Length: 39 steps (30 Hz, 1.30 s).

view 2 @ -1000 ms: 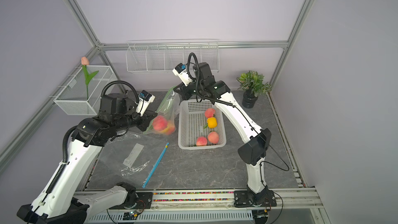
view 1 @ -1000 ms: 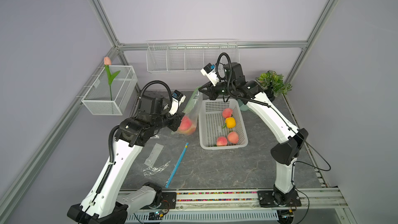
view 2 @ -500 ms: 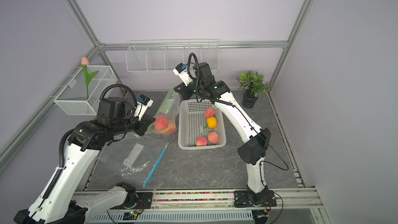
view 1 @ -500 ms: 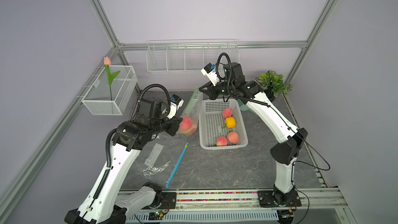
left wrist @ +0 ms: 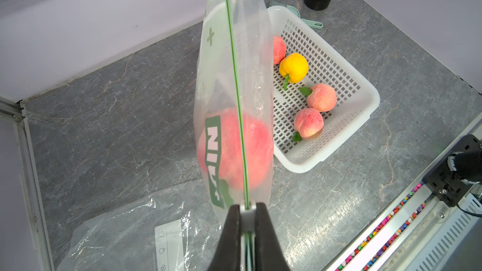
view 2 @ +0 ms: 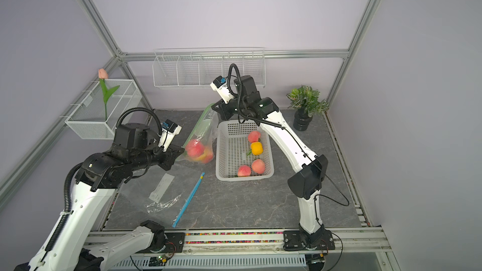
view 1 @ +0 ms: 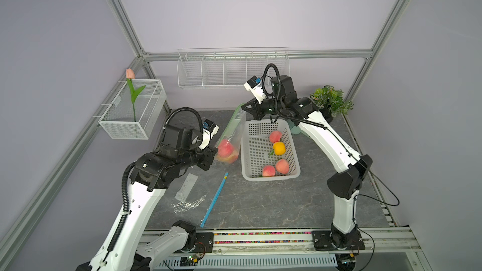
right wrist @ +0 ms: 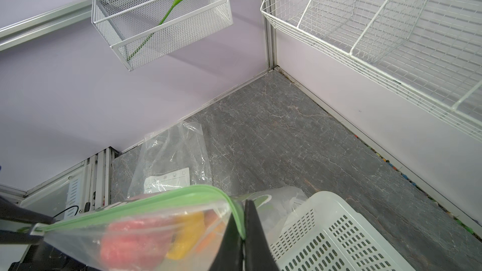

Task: Place the peach in a zip-top bag and seal the zipper
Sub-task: Zip the zipper on the zipper food storage bag, then place the zipper food storage bag at the corner of the board.

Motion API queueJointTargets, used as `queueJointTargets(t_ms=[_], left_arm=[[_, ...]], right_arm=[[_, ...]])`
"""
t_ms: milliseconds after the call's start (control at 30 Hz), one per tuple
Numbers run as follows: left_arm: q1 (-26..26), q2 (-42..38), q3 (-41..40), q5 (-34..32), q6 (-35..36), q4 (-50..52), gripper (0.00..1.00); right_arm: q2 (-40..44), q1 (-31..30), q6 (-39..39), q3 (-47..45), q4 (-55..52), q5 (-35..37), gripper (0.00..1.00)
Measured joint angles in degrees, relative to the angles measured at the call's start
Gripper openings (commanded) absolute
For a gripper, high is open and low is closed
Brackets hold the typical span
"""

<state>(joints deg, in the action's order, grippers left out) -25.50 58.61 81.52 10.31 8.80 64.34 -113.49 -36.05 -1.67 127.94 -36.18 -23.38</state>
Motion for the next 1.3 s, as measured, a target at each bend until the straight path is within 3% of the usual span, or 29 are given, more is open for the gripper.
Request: queueJointTargets(t_ms=[433,733,933,1300], left_arm=[[0.0,-1.0,-0.2,-0.1,-0.4,2.2,0.1],[0.0,1.0,1.1,-2.4,-1.9,3.0,0.36],[0.0,4.5,4.8,-3.9,-3.8,-2.6,0.51],[0.0,10.0,5.4,-4.0,-4.7,-13.3,0.61]], right_arm=[[0.0,0.0,0.0,0.0,0.0,0.0,0.07],[0.0,1.2,-1.2,-0.8,2.2,1.1,0.07],[0.0,1.3,-2.0,-3.1,3.1,1.2,0.07],[0.0,0.9,-3.1,-3.3,3.2,0.8,0.07]])
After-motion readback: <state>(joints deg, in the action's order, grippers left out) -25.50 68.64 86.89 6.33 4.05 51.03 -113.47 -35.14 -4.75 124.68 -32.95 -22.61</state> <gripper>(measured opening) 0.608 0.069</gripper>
